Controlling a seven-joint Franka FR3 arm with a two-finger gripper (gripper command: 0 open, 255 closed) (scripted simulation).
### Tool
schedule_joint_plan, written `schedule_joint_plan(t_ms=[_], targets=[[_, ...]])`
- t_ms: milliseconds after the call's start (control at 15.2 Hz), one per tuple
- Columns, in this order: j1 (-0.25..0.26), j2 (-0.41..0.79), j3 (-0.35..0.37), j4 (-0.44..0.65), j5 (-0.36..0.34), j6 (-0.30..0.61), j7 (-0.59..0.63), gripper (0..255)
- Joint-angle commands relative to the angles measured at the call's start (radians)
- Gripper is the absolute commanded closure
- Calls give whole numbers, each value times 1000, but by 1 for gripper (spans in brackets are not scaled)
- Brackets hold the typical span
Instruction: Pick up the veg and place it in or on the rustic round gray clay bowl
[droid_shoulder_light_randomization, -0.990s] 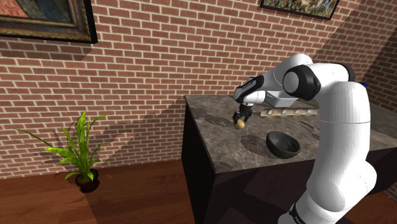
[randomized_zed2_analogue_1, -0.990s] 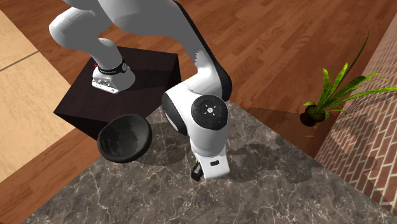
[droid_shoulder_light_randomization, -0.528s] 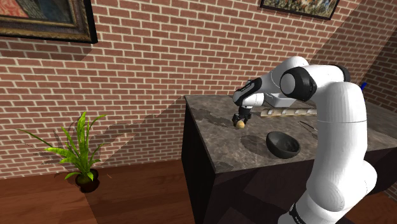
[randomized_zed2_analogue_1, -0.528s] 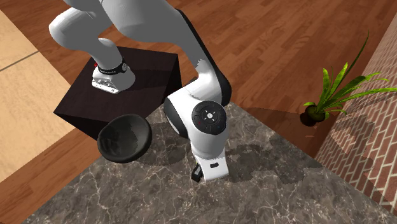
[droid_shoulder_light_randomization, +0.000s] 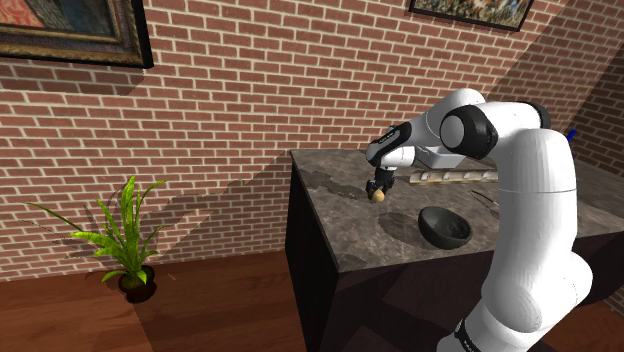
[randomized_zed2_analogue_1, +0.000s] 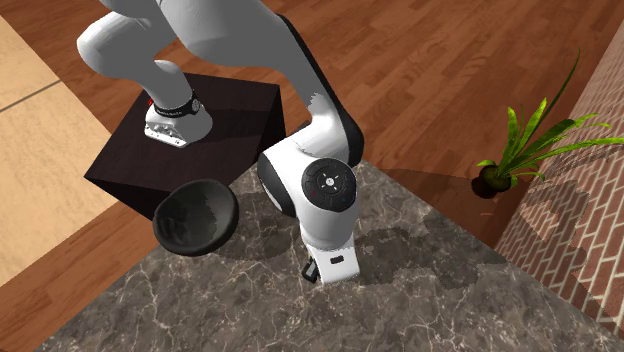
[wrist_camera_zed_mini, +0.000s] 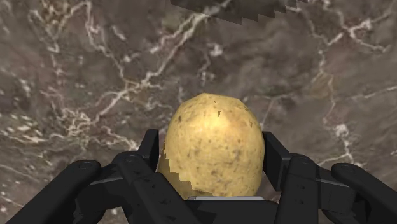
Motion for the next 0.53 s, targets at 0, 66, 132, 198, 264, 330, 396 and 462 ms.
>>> schedule_joint_plan(t_ms=[0, 66, 132, 198, 264, 330, 396, 462], targets=[[0, 0, 0, 0, 0, 0, 0, 255], [0, 0, 0, 0, 0, 0, 0, 255], [0, 1, 0, 0, 0, 0, 0, 255], [0, 0, 0, 0, 0, 0, 0, 255], [0, 0, 0, 0, 0, 0, 0, 255], [2, -9, -3, 0, -4, -10, 2, 255], [4, -19, -6, 1, -8, -19, 5, 255], [6, -27, -8, 2, -12, -29, 7, 255]])
